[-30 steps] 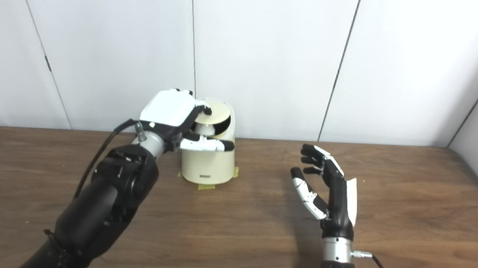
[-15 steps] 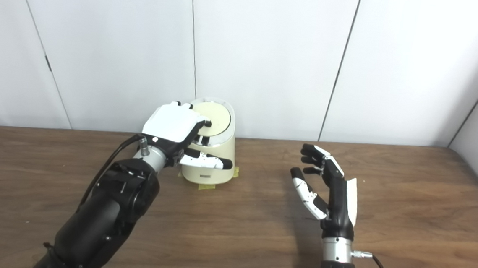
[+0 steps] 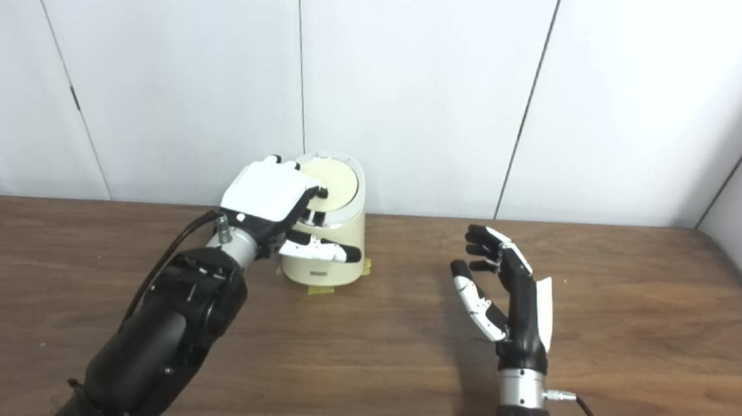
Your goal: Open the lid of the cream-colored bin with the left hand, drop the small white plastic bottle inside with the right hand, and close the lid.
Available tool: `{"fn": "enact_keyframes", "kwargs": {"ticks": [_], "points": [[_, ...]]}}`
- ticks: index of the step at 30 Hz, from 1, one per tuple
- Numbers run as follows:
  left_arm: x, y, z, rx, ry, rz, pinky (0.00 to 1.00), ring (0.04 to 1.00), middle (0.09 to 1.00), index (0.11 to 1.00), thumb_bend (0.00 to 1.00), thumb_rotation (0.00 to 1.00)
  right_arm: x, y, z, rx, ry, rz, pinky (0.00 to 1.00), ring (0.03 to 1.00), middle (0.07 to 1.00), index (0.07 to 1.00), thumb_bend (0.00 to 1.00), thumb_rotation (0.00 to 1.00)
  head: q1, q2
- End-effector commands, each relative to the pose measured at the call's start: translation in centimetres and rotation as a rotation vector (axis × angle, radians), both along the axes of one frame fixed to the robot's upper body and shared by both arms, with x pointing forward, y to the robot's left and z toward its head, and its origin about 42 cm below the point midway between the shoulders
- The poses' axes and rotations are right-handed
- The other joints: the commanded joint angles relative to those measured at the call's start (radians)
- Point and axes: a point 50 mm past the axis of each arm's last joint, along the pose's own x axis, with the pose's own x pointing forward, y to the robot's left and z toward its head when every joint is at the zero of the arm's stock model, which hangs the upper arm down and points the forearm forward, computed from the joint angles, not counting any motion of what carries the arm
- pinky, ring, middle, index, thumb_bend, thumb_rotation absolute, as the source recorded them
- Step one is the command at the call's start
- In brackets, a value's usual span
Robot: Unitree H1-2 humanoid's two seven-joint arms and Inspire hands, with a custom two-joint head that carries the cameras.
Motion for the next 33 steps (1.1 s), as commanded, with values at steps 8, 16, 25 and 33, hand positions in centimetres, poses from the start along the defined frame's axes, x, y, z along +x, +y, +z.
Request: {"fn": "enact_keyframes", "kwargs": {"ticks": [8,16,25,33], "points": [[0.3,-0.1,0.1,0.055,0.015,-0.017,1.0,0.966,0.844,0.818,0.96,1.0,-1.5,1.3,-1.9,0.014,0.051,0.009,0.57,0.683,0.709,0.709,0.22,0.5,-0.002,0.003],[0.1,-0.1,-0.9,0.116,0.043,-0.054,1.0,0.935,0.778,0.746,1.0,1.0,-1.5,1.4,-1.9,0.031,0.056,0.013,0.58,0.682,0.714,0.716,0.22,0.49,-0.003,0.003],[0.0,0.0,-1.3,0.1,0.019,-0.054,1.0,0.894,0.748,0.733,1.0,1.0,-1.4,1.5,-1.9,0.031,0.063,0.006,0.58,0.682,0.714,0.714,0.23,0.51,-0.002,0.001],[-0.4,-0.2,-0.8,-0.021,-0.068,-0.069,1.0,0.925,0.882,0.871,0.9,1.0,-1.4,1.5,-2.0,0.036,0.06,0.01,0.58,0.678,0.715,0.714,0.23,0.48,-0.001,-0.001]]}}
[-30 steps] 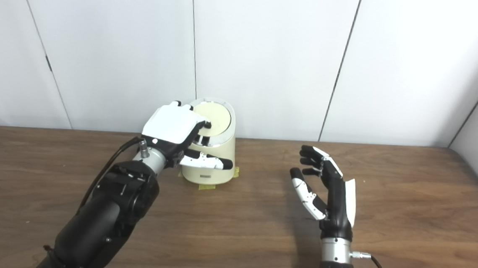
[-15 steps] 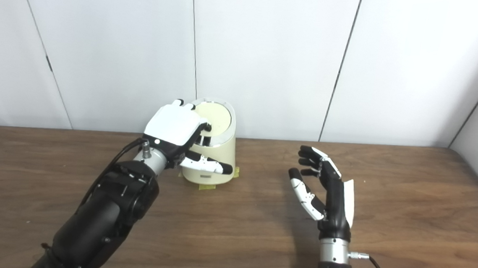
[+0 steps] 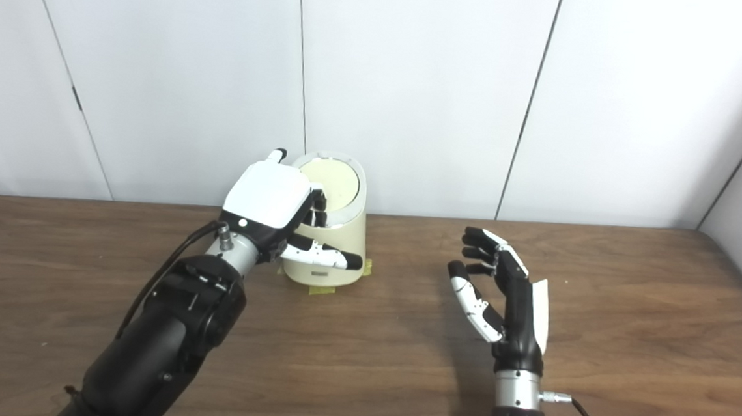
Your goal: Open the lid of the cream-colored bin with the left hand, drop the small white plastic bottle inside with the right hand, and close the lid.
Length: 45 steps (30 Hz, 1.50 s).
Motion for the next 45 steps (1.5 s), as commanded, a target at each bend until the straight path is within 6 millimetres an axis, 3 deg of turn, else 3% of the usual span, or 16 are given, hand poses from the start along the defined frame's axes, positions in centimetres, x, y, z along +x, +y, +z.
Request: {"fn": "enact_keyframes", "kwargs": {"ticks": [1,4,14,17,19,24,26,28,29,31,34,39,45], "points": [[-0.2,-0.3,0.2,-0.037,0.014,-0.023,1.0,0.962,0.94,0.934,0.87,1.0,-1.3,1.0,-1.9,0.02,0.046,0.01,0.58,0.677,0.715,0.715,0.23,0.48,-0.001,0.0],[-0.7,-0.6,0.3,-0.099,-0.023,-0.045,1.0,0.996,0.994,0.993,0.82,1.0,-1.2,1.1,-1.9,0.022,0.047,0.012,0.57,0.679,0.712,0.713,0.22,0.48,-0.001,0.0],[0.1,0.1,1.0,-0.151,-0.103,0.029,1.0,1.0,1.0,1.0,0.78,1.0,-1.2,1.2,-2.0,0.016,0.044,0.014,0.57,0.678,0.714,0.71,0.23,0.46,-0.002,-0.005],[-0.4,0.2,1.0,-0.201,-0.172,-0.015,1.0,1.0,1.0,1.0,0.75,0.99,-1.3,1.1,-2.0,0.01,0.048,0.015,0.57,0.674,0.713,0.71,0.23,0.49,0.001,-0.005],[-1.2,0.1,0.8,-0.245,-0.248,-0.074,1.0,1.0,1.0,1.0,0.67,1.0,-1.3,1.1,-2.0,0.015,0.055,0.018,0.58,0.682,0.717,0.714,0.24,0.5,0.0,-0.005],[-3.9,0.7,0.9,-0.463,-0.285,-0.171,1.0,1.0,1.0,1.0,0.56,1.0,-1.4,1.2,-1.8,0.009,0.049,0.015,0.57,0.678,0.713,0.712,0.23,0.49,-0.01,-0.002],[-5.1,2.0,0.7,-0.646,-0.315,-0.185,1.0,1.0,0.999,1.0,0.53,1.0,-1.5,1.2,-1.8,0.014,0.044,0.012,0.57,0.676,0.711,0.711,0.22,0.48,-0.012,-0.001],[-5.9,3.4,0.2,-0.848,-0.372,-0.191,0.84,0.863,0.871,0.874,0.49,1.0,-1.5,1.2,-1.8,0.018,0.044,0.01,0.57,0.675,0.71,0.708,0.22,0.46,-0.012,0.003],[-6.2,4.1,-0.2,-0.969,-0.39,-0.2,0.74,0.8,0.819,0.822,0.45,0.99,-1.5,1.1,-1.7,0.013,0.044,0.008,0.57,0.676,0.711,0.71,0.22,0.45,-0.011,0.004],[-7.0,5.6,-0.8,-1.132,-0.415,-0.206,0.64,0.726,0.75,0.744,0.34,0.91,-1.5,1.0,-1.7,0.006,0.042,0.005,0.57,0.676,0.708,0.709,0.22,0.47,-0.007,0.005],[-8.1,7.9,-2.1,-1.25,-0.418,-0.196,0.64,0.707,0.723,0.723,0.24,0.86,-1.5,0.8,-1.6,0.013,0.039,0.005,0.56,0.674,0.707,0.706,0.22,0.5,-0.007,0.004],[-9.6,10.1,-5.0,-1.374,-0.331,-0.174,0.66,0.726,0.741,0.74,0.23,0.77,-1.7,0.7,-1.6,0.026,0.031,0.009,0.57,0.676,0.705,0.703,0.23,0.45,-0.017,0.006],[-11.6,11.4,-8.1,-1.497,-0.268,-0.11,0.65,0.71,0.732,0.725,0.21,0.54,-2.8,0.2,-1.2,0.022,0.028,0.002,0.58,0.678,0.7,0.704,0.22,0.47,-0.021,0.033]]}}
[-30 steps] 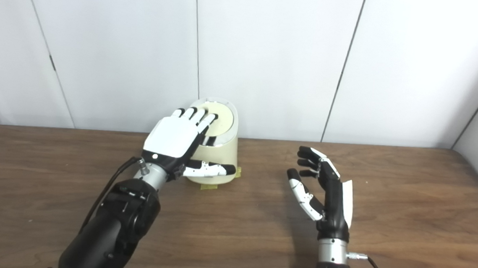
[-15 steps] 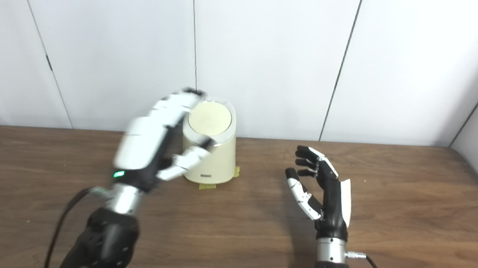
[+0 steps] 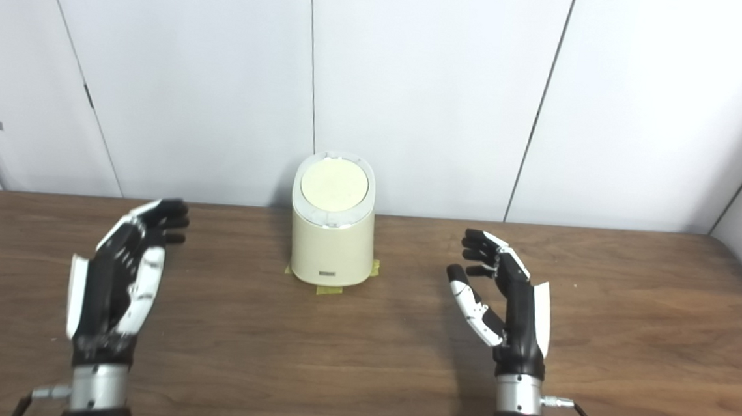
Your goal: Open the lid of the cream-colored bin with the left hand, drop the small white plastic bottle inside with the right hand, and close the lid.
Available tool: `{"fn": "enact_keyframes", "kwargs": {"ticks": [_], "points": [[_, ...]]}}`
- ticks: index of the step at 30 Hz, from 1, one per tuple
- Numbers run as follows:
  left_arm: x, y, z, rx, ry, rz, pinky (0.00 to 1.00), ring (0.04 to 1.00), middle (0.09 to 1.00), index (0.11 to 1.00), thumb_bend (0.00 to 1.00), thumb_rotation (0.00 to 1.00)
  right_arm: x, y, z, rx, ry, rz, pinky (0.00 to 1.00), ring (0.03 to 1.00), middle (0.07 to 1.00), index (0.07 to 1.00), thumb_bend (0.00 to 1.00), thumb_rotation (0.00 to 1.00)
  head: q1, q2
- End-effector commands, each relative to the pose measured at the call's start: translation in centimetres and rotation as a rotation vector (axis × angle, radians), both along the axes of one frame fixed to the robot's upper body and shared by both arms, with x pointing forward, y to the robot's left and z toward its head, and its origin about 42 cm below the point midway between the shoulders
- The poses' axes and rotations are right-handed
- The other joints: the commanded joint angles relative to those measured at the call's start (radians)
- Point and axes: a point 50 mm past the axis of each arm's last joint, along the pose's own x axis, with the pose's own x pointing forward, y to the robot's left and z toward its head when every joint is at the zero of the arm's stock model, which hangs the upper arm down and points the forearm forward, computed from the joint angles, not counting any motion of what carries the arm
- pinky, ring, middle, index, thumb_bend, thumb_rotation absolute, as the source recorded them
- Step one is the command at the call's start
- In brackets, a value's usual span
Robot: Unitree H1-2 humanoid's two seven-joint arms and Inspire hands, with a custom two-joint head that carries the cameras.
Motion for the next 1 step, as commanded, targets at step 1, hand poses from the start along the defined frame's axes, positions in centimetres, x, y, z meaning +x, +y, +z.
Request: {"fn": "enact_keyframes", "kwargs": {"ticks": [1], "points": [[-0.03,0.11,0.08,-0.033,-0.044,-0.003,0.64,0.705,0.727,0.72,0.2,0.54,-1.62,-0.02,-1.34,0.016,0.04,-0.006,0.58,0.677,0.699,0.704,0.22,0.47,0.0,0.005]]}}
